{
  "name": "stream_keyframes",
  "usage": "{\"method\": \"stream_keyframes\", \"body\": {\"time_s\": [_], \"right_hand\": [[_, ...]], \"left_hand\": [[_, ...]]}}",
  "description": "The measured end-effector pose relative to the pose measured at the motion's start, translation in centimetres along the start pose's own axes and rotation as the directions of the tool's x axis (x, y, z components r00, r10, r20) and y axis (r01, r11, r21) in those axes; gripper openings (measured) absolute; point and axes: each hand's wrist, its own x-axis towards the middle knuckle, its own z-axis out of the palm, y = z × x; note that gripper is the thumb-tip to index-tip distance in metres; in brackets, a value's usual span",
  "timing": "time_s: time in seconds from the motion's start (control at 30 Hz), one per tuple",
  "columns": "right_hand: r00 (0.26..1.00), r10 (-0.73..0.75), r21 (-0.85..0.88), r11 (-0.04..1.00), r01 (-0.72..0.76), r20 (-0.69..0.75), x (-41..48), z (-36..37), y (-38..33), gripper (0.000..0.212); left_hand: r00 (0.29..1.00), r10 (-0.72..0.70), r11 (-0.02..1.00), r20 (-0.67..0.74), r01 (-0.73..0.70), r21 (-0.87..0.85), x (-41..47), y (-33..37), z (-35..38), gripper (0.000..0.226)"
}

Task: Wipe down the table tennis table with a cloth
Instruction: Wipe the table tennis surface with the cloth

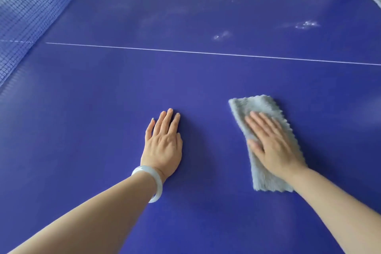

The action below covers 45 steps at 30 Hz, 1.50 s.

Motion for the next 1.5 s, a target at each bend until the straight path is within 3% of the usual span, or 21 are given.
{"method": "stream_keyframes", "body": {"time_s": [0.07, 0.13, 0.2, 0.27, 0.33, 0.43, 0.47, 0.53, 0.63, 0.7, 0.77, 0.83, 0.9, 0.97, 1.03, 1.13, 1.27, 1.33, 1.4, 1.47, 1.5], "right_hand": [[0.894, 0.449, 0.039, 0.893, -0.448, -0.016, 3.5, -1.0, 3.8, 0.062], [0.806, 0.591, 0.036, 0.806, -0.590, -0.020, 6.2, -1.3, 2.6, 0.063], [0.895, 0.445, 0.062, 0.894, -0.444, -0.016, 8.0, -0.9, -2.2, 0.064], [0.999, 0.030, 0.089, 0.996, -0.031, 0.013, 8.3, -0.1, -8.4, 0.064], [0.943, -0.319, 0.120, 0.944, 0.308, 0.091, 7.2, 0.7, -11.8, 0.064], [0.902, -0.430, 0.154, 0.895, 0.418, 0.051, 8.6, 0.2, -7.0, 0.059], [0.942, -0.336, 0.096, 0.938, 0.333, 0.014, 9.7, 0.2, -4.3, 0.057], [0.997, 0.062, 0.037, 0.997, -0.060, -0.047, 12.7, -0.6, 1.0, 0.055], [0.904, 0.424, 0.047, 0.906, -0.422, -0.056, 17.1, -1.0, -0.1, 0.056], [0.950, 0.308, 0.073, 0.950, -0.304, -0.052, 19.2, -0.2, -5.7, 0.055], [0.999, -0.022, 0.100, 0.995, 0.025, -0.035, 20.0, 0.7, -11.8, 0.054], [0.947, -0.322, 0.101, 0.942, 0.319, 0.015, 20.3, 0.8, -14.8, 0.053], [0.908, -0.418, 0.134, 0.902, 0.411, 0.026, 21.9, 0.3, -13.5, 0.051], [0.958, -0.284, 0.130, 0.950, 0.285, -0.023, 23.8, 0.0, -10.1, 0.051], [0.997, 0.016, 0.117, 0.993, -0.008, -0.072, 24.9, -0.3, -5.5, 0.052], [0.920, 0.386, 0.116, 0.919, -0.377, -0.072, 23.1, -0.5, -0.2, 0.055], [0.798, 0.593, 0.174, 0.802, -0.572, -0.109, 18.5, -0.2, -4.3, 0.057], [0.902, 0.421, 0.147, 0.903, -0.405, -0.099, 15.5, 0.9, -9.7, 0.060], [0.997, 0.033, 0.085, 0.996, -0.027, -0.074, 11.4, 2.0, -13.4, 0.062], [0.969, -0.240, 0.039, 0.969, 0.243, -0.051, 8.4, 1.8, -11.1, 0.060], [0.968, -0.238, 0.022, 0.970, 0.240, -0.073, 7.6, 1.6, -8.3, 0.059]], "left_hand": [[1.000, -0.008, 1.000, -0.005, 0.008, 0.000, 0.0, 0.0, 0.0, 0.056], [1.000, -0.014, 1.000, -0.002, 0.014, -0.006, 0.1, 0.1, 0.0, 0.059], [1.000, -0.013, 1.000, 0.005, 0.013, -0.002, 0.1, 0.2, -0.1, 0.060], [1.000, -0.012, 1.000, -0.001, 0.012, -0.008, 0.1, 0.2, -0.2, 0.059], [1.000, -0.011, 0.999, -0.006, 0.011, -0.039, 0.1, 0.1, -0.3, 0.059], [1.000, -0.016, 0.998, -0.017, 0.015, -0.056, 0.1, -0.1, 0.0, 0.058], [1.000, -0.018, 0.998, -0.019, 0.017, -0.053, 0.1, -0.2, 0.1, 0.057], [1.000, -0.015, 0.999, -0.023, 0.014, -0.049, 0.1, -0.2, 0.3, 0.057], [1.000, -0.013, 0.999, -0.021, 0.012, -0.051, 0.1, -0.1, 0.2, 0.057], [1.000, -0.016, 0.999, -0.026, 0.015, -0.045, 0.1, -0.2, 0.1, 0.058], [1.000, -0.016, 0.999, -0.024, 0.015, -0.042, 0.0, -0.2, 0.1, 0.057], [1.000, -0.011, 0.999, -0.024, 0.010, -0.043, 0.1, -0.2, 0.1, 0.054], [1.000, -0.013, 0.999, -0.022, 0.012, -0.045, 0.1, -0.2, 0.2, 0.056], [1.000, -0.018, 0.999, -0.015, 0.017, -0.038, 0.1, -0.2, 0.1, 0.058], [1.000, -0.019, 0.999, -0.010, 0.018, -0.040, 0.0, -0.3, 0.2, 0.058], [1.000, -0.015, 0.999, -0.006, 0.015, -0.050, 0.1, -0.2, 0.4, 0.059], [1.000, -0.015, 0.999, -0.001, 0.015, -0.029, 0.1, -0.1, 0.2, 0.059], [1.000, -0.006, 1.000, 0.005, 0.006, -0.018, 0.1, -0.1, 0.1, 0.057], [1.000, -0.005, 0.999, 0.006, 0.005, -0.033, 0.1, -0.1, 0.0, 0.054], [1.000, -0.004, 0.999, 0.000, 0.004, -0.037, 0.2, 0.0, -0.1, 0.055], [1.000, -0.005, 1.000, -0.005, 0.005, -0.027, 0.2, 0.1, -0.1, 0.057]]}}
